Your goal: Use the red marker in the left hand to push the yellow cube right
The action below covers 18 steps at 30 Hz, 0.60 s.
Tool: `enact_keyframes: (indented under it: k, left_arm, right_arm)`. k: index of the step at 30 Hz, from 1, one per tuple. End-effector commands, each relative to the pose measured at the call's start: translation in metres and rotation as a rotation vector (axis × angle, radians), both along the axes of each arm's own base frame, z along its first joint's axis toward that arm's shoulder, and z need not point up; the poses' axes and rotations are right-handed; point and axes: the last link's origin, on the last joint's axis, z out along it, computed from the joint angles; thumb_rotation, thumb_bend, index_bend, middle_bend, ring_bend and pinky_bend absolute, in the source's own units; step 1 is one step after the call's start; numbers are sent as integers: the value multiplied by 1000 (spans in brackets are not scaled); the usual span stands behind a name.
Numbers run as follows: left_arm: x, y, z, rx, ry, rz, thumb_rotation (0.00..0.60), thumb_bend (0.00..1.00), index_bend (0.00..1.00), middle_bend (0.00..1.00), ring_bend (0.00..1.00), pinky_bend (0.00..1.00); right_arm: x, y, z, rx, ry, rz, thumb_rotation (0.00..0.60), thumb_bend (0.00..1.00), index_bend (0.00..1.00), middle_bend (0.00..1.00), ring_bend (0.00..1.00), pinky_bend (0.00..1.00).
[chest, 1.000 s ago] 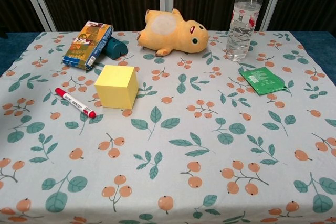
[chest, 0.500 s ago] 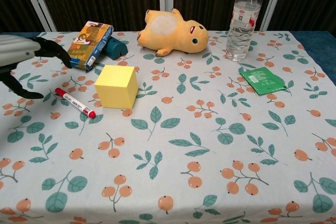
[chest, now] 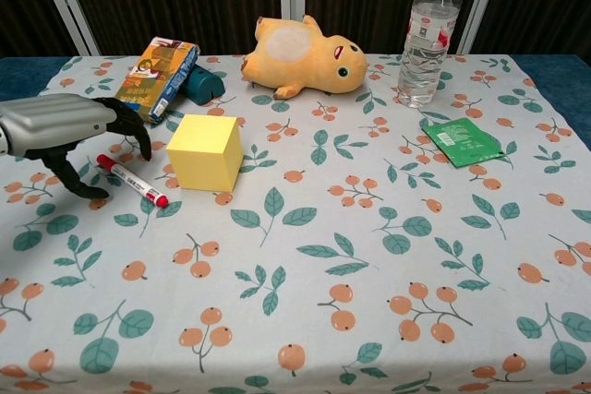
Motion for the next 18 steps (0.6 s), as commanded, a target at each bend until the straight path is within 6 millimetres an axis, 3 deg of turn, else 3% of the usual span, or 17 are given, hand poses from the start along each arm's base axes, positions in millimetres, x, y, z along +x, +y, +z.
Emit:
enact_keyframes:
  k: [1,18]
  left_arm:
    - [-1,0,-1,0,8,5,600,267,430,395,172,78]
    - [-5,-8,0,2,8,44,600,275,491,457,220,87]
  right_arm:
    - [0,0,0,1,0,-1,600,249,0,35,0,0]
    - [2,0,-1,2,2,-1,600,253,0,35,0,0]
